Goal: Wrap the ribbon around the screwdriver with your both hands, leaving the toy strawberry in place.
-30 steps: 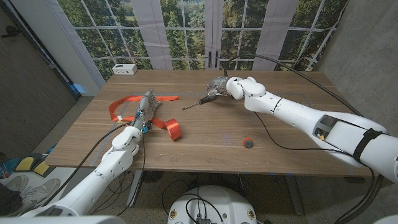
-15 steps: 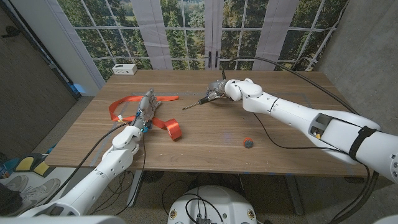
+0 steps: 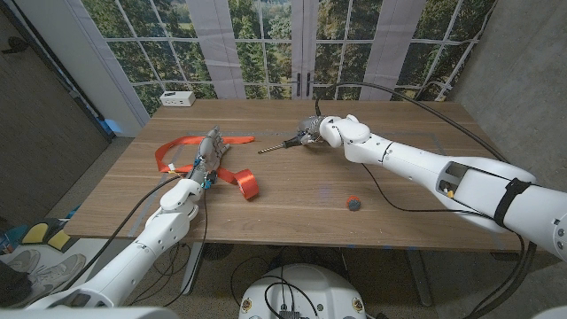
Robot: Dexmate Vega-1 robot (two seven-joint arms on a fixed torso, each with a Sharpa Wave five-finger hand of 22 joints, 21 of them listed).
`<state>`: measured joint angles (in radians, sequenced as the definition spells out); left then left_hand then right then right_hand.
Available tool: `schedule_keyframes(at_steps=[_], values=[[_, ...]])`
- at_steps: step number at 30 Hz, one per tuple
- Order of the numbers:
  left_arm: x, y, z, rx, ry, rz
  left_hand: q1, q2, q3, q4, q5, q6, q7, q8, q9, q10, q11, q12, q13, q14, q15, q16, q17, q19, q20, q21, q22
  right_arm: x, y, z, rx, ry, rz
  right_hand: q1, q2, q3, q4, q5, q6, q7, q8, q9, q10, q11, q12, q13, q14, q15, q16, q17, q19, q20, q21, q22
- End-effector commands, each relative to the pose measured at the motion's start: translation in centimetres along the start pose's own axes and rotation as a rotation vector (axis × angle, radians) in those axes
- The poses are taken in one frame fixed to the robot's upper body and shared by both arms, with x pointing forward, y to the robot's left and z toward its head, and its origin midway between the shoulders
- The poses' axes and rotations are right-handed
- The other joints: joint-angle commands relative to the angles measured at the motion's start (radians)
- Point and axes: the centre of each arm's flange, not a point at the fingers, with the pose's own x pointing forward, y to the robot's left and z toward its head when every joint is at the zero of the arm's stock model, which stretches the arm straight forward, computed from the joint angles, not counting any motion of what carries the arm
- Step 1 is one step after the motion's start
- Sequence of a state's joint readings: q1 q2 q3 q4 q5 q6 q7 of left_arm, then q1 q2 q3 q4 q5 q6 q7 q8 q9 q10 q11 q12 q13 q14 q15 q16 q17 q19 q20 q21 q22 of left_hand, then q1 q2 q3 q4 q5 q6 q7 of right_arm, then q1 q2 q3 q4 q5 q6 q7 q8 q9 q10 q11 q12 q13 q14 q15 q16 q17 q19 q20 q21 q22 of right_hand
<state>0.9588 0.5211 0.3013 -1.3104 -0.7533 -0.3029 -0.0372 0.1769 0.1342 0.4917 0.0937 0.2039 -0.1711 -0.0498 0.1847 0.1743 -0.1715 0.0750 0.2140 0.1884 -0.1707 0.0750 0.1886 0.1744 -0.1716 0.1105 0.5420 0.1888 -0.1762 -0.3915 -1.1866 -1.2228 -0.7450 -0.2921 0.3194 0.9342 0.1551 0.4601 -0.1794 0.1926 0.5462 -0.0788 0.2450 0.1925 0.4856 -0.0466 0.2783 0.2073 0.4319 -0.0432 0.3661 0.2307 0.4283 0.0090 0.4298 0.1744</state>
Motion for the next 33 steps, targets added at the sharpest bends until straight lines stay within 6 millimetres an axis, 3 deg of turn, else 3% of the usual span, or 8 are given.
schedule_keyframes(at_steps=[1,6,8,9,16,21,26,33], values=[[0.1,-0.2,0.1,0.0,0.003,-0.01,-0.005,-0.004,-0.001,-0.006,-0.004,-0.101,-0.005,0.0,0.004,-0.171,0.008,-0.002,0.004,-0.171,0.006,-0.001,0.004,-0.158,0.005,0.0,0.001,0.1,0.9,0.3,-0.07,0.02,-0.009,0.052,-0.008,-0.011,0.006,0.003,0.104,-0.006,0.027,0.003,0.09,0.005,0.028,0.007,0.073,-0.106,0.052,0.03,0.032,-0.002,0.013,0.007],[0.0,-0.2,0.1,0.004,0.003,-0.005,-0.006,-0.004,-0.001,-0.006,-0.004,-0.102,-0.005,0.0,0.004,-0.171,0.01,-0.002,0.004,-0.172,0.007,-0.001,0.004,-0.158,0.004,-0.001,0.001,0.0,1.3,0.3,-0.088,0.018,-0.018,0.126,-0.019,-0.025,0.0,0.003,0.268,-0.006,0.072,0.007,0.22,0.007,0.083,0.024,0.165,-0.139,0.118,0.073,0.043,-0.014,0.017,0.009],[0.0,-0.2,0.3,0.004,0.003,-0.009,-0.006,-0.004,-0.001,-0.006,-0.003,-0.103,-0.005,0.0,0.004,-0.171,0.01,-0.002,0.004,-0.172,0.007,-0.001,0.004,-0.157,0.005,-0.001,0.001,0.1,1.4,0.2,-0.079,0.02,-0.006,0.162,-0.02,-0.047,0.01,0.002,0.396,0.003,0.118,0.016,0.34,0.008,0.149,0.047,0.257,-0.163,0.179,0.12,0.062,-0.021,0.027,0.01],[0.0,-0.3,0.3,0.011,0.002,-0.013,-0.006,-0.004,-0.001,-0.006,-0.003,-0.103,-0.005,0.0,0.004,-0.171,0.01,-0.002,0.004,-0.172,0.007,-0.002,0.004,-0.157,0.006,-0.002,0.001,0.0,1.4,0.2,-0.079,0.027,0.0,0.167,-0.017,-0.055,0.015,0.002,0.426,0.014,0.131,0.018,0.373,0.002,0.169,0.055,0.289,-0.154,0.2,0.137,0.072,-0.026,0.032,0.011],[-0.1,-0.9,1.3,0.097,-0.013,-0.051,-0.002,-0.003,0.001,-0.01,-0.003,-0.102,-0.005,0.0,0.004,-0.158,0.01,0.002,0.004,-0.158,0.009,0.003,0.003,-0.147,0.007,-0.001,0.001,-0.8,1.4,-0.1,-0.041,0.018,-0.055,0.172,-0.006,-0.063,0.025,0.004,0.443,0.022,0.141,0.026,0.4,0.0,0.192,0.07,0.316,-0.158,0.22,0.164,0.078,-0.029,0.037,0.012],[-0.9,-2.1,2.5,0.211,-0.023,-0.052,0.019,-0.004,0.01,-0.033,-0.005,-0.095,-0.007,0.004,0.004,-0.134,0.011,0.01,0.004,-0.133,0.011,0.008,0.001,-0.137,0.019,-0.004,-0.001,-1.6,1.3,-0.3,-0.04,0.029,-0.099,0.172,-0.003,-0.062,0.028,0.006,0.442,0.027,0.146,0.032,0.418,0.016,0.205,0.076,0.318,-0.16,0.214,0.166,0.079,-0.029,0.038,0.012],[-2.1,-3.7,3.1,0.276,-0.027,-0.019,0.087,-0.024,0.03,-0.113,-0.02,-0.062,-0.013,0.016,0.005,-0.068,0.003,0.028,0.007,-0.048,0.039,0.024,0.004,-0.157,0.07,-0.029,0.001,-2.4,1.1,-0.6,-0.009,0.046,-0.109,0.171,-0.002,-0.061,0.031,0.007,0.441,0.028,0.149,0.036,0.416,0.017,0.208,0.08,0.319,-0.16,0.209,0.166,0.079,-0.03,0.039,0.012],[-3.0,-4.6,4.5,0.389,-0.095,-0.033,0.126,-0.028,0.041,-0.159,-0.025,-0.032,-0.007,0.021,0.007,-0.035,0.007,0.034,0.01,-0.007,0.043,0.027,0.006,-0.111,0.084,-0.019,0.005,-3.4,1.4,-0.5,-0.003,0.052,-0.126,0.173,-0.002,-0.06,0.031,0.009,0.44,0.027,0.153,0.041,0.415,0.016,0.212,0.084,0.321,-0.161,0.203,0.167,0.079,-0.029,0.04,0.012]])
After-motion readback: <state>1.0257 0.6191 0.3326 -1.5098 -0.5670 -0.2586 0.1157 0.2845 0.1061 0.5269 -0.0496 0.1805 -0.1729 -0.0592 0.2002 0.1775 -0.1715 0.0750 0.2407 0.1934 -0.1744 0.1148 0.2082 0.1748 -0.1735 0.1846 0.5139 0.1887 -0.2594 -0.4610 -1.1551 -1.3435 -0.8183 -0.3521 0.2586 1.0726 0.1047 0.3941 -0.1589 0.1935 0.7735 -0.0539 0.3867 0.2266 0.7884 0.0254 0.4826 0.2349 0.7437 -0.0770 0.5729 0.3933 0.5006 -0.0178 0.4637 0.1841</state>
